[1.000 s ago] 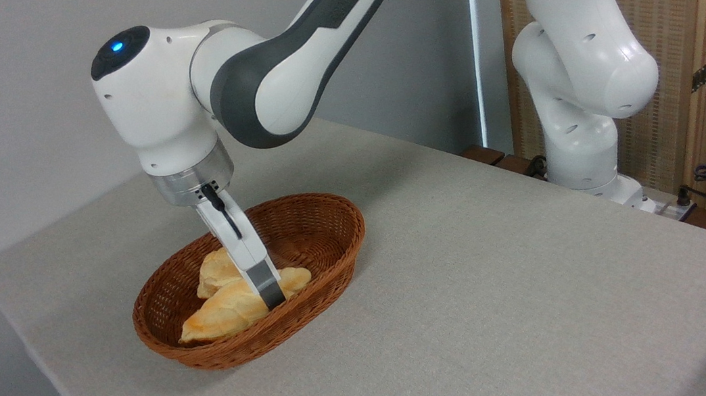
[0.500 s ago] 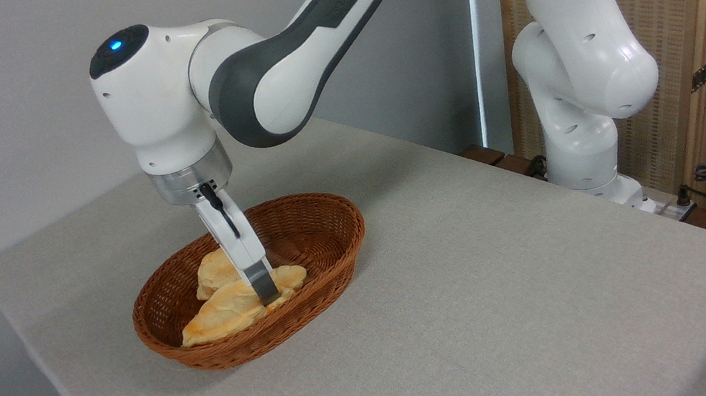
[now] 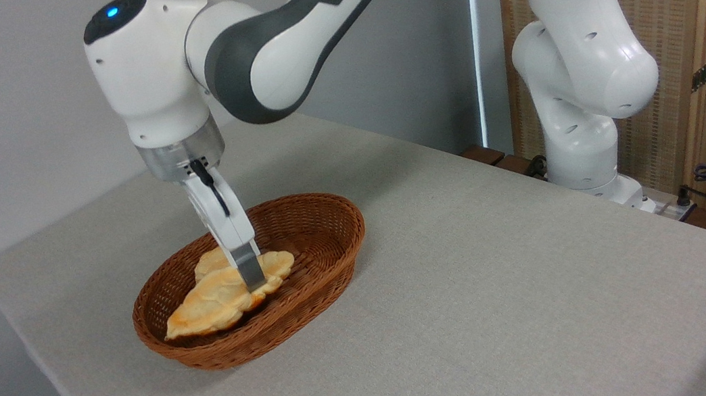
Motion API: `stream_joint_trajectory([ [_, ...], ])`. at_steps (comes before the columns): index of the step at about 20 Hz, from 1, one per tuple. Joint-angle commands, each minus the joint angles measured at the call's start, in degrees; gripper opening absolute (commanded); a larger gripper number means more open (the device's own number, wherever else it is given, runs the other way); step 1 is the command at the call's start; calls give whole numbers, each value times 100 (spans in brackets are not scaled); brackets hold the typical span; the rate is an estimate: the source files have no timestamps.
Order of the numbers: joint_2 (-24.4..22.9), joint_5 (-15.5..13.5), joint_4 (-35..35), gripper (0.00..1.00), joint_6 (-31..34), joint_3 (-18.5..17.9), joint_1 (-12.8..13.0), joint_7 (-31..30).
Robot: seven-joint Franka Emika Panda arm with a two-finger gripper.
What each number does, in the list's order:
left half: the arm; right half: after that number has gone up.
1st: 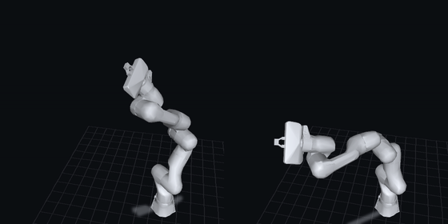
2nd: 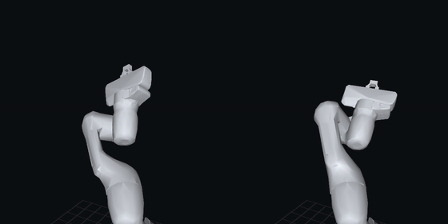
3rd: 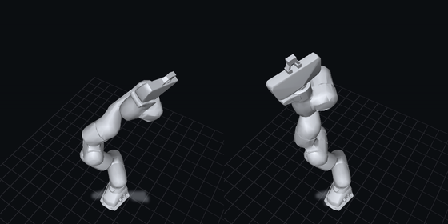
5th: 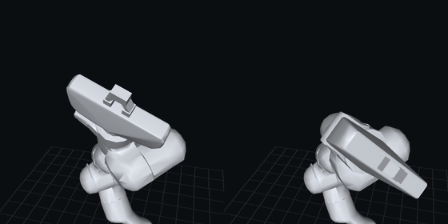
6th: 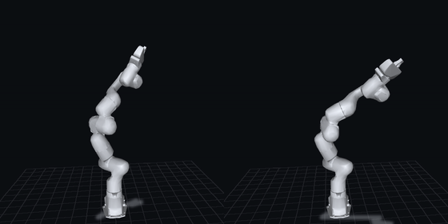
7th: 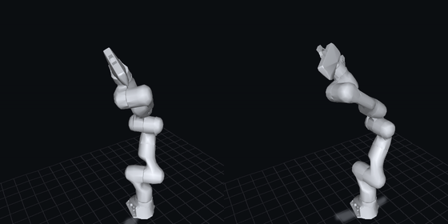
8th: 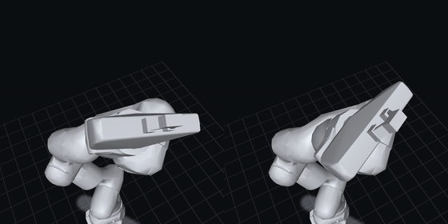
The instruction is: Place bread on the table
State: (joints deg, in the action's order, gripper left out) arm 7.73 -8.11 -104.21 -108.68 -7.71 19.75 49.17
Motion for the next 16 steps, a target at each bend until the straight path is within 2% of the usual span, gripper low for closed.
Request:
stream_joint_trajectory([
  [1,-227,-15,-3,36,93,85,11,-75],
  [8,-632,-15,-3,37,303,24,-6,-57],
  [10,-763,-6,-3,37,400,-3,-85,-74],
  [13,-790,3,-3,37,576,-310,-130,-66],
  [16,-790,55,-3,44,620,-713,-138,-13],
])
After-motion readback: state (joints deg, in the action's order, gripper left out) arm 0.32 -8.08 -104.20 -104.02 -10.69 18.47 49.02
